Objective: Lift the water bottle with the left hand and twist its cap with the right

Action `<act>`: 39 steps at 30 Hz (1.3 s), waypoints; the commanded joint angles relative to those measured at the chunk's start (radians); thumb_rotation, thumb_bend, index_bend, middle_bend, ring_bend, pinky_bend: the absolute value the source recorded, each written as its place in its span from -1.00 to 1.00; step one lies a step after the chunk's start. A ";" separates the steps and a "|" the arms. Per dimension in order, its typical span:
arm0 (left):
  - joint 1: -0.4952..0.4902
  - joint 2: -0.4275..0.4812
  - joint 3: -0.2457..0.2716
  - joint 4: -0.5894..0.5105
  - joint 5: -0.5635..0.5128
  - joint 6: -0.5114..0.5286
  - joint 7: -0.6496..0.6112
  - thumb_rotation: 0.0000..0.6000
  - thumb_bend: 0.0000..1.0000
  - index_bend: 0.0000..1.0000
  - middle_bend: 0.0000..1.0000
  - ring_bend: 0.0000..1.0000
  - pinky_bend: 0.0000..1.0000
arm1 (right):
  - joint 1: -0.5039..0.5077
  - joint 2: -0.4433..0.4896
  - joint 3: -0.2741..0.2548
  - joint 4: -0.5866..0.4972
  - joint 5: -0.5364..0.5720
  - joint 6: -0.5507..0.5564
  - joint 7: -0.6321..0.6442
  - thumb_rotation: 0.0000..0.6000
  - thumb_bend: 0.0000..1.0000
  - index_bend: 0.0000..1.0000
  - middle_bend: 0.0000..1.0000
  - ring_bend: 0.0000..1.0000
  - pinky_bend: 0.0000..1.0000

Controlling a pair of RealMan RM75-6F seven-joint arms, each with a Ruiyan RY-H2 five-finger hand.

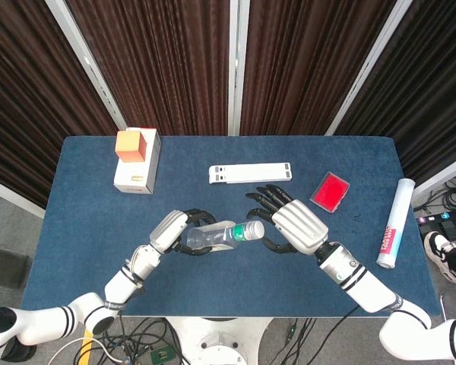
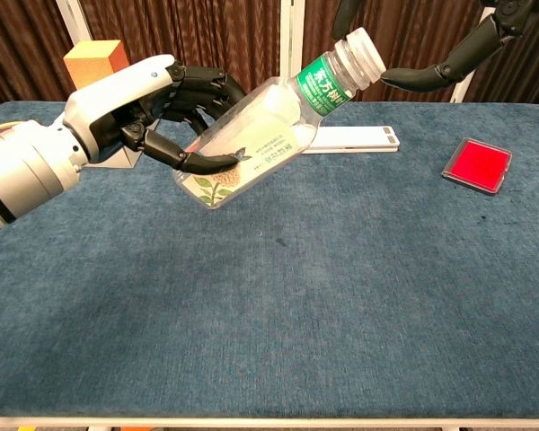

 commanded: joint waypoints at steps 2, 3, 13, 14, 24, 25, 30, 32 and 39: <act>0.000 0.002 0.000 -0.002 0.000 -0.001 0.002 1.00 -0.37 -0.05 -0.08 -0.26 -0.03 | -0.002 -0.010 0.004 0.007 -0.003 0.013 -0.003 1.00 -0.45 -0.34 -0.81 -1.00 -1.00; 0.000 0.002 0.000 -0.003 0.000 0.000 0.002 1.00 -0.37 -0.05 -0.08 -0.25 -0.03 | -0.002 -0.012 0.004 0.008 -0.003 0.015 -0.004 1.00 -0.45 -0.34 -0.80 -1.00 -1.00; 0.003 0.004 0.003 -0.005 0.001 0.003 -0.002 1.00 -0.37 -0.05 -0.08 -0.26 -0.03 | -0.004 -0.024 0.012 0.013 0.010 0.031 -0.024 1.00 -0.43 -0.17 -0.72 -1.00 -1.00; 0.003 0.004 0.003 -0.004 0.001 0.003 -0.005 1.00 -0.37 -0.05 -0.08 -0.26 -0.03 | -0.005 -0.025 0.013 0.014 0.012 0.034 -0.028 1.00 -0.40 -0.15 -0.70 -1.00 -1.00; 0.002 0.003 0.004 0.010 0.001 0.001 -0.023 1.00 -0.37 -0.05 -0.08 -0.26 -0.03 | -0.008 -0.022 0.023 0.012 0.016 0.050 -0.039 1.00 -0.28 -0.02 -0.64 -1.00 -1.00; 0.002 0.004 0.005 0.012 0.000 -0.001 -0.025 1.00 -0.37 -0.05 -0.08 -0.26 -0.03 | -0.010 -0.019 0.023 0.011 0.014 0.052 -0.035 1.00 -0.28 -0.02 -0.64 -1.00 -1.00; 0.004 0.014 0.013 0.028 -0.009 -0.020 -0.012 1.00 -0.37 -0.06 -0.08 -0.25 -0.03 | -0.023 0.002 0.019 0.006 0.006 0.063 -0.016 1.00 -0.29 -0.02 -0.64 -1.00 -1.00; 0.004 0.026 0.023 0.049 -0.020 -0.046 0.033 1.00 -0.37 -0.06 -0.09 -0.25 -0.03 | -0.031 0.016 0.013 0.008 0.013 0.061 -0.009 1.00 -0.30 -0.02 -0.65 -1.00 -1.00; 0.012 0.044 0.040 0.111 -0.160 -0.195 0.434 1.00 -0.37 -0.06 -0.12 -0.27 -0.14 | -0.060 0.053 -0.021 0.035 0.044 0.032 0.030 1.00 -0.31 -0.02 -0.66 -1.00 -1.00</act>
